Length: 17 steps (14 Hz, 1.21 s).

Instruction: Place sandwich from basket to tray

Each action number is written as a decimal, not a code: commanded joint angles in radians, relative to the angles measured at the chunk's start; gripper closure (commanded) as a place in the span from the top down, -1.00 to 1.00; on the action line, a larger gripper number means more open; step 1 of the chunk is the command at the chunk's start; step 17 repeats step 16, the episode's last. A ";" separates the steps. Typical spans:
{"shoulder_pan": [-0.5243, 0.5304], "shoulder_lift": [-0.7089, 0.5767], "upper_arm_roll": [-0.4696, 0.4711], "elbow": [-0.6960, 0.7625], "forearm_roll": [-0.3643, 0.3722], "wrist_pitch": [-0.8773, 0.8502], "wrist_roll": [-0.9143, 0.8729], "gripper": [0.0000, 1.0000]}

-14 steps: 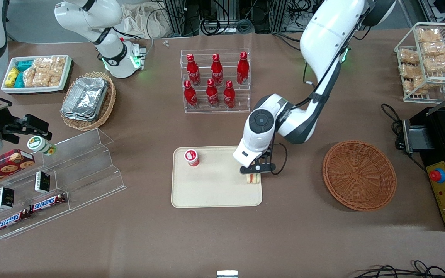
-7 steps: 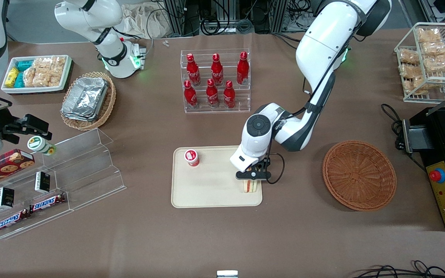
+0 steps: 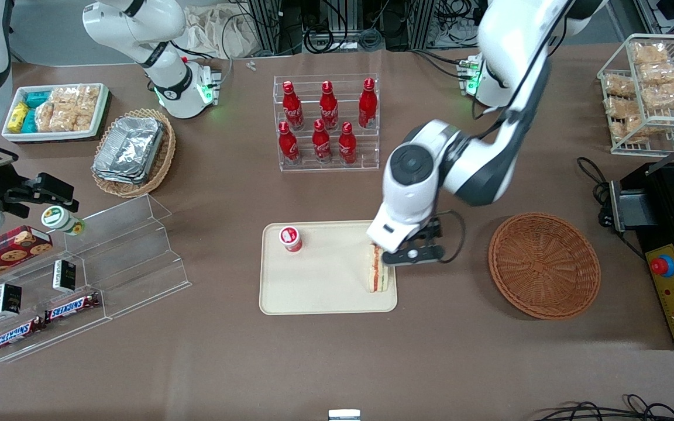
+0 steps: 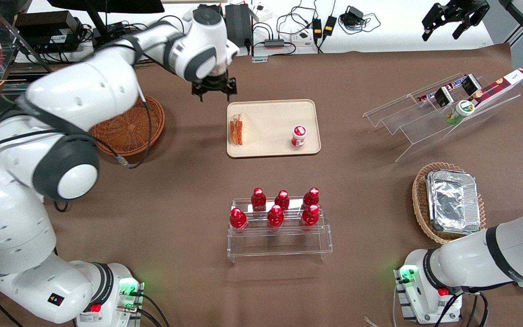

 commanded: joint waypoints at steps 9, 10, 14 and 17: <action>0.464 -0.377 -0.002 -0.040 -0.193 -0.423 0.608 1.00; 0.496 -0.404 -0.003 -0.040 -0.193 -0.455 0.606 1.00; 0.541 -0.435 -0.003 -0.024 -0.187 -0.504 0.595 1.00; 0.541 -0.428 -0.005 -0.002 -0.183 -0.504 0.598 1.00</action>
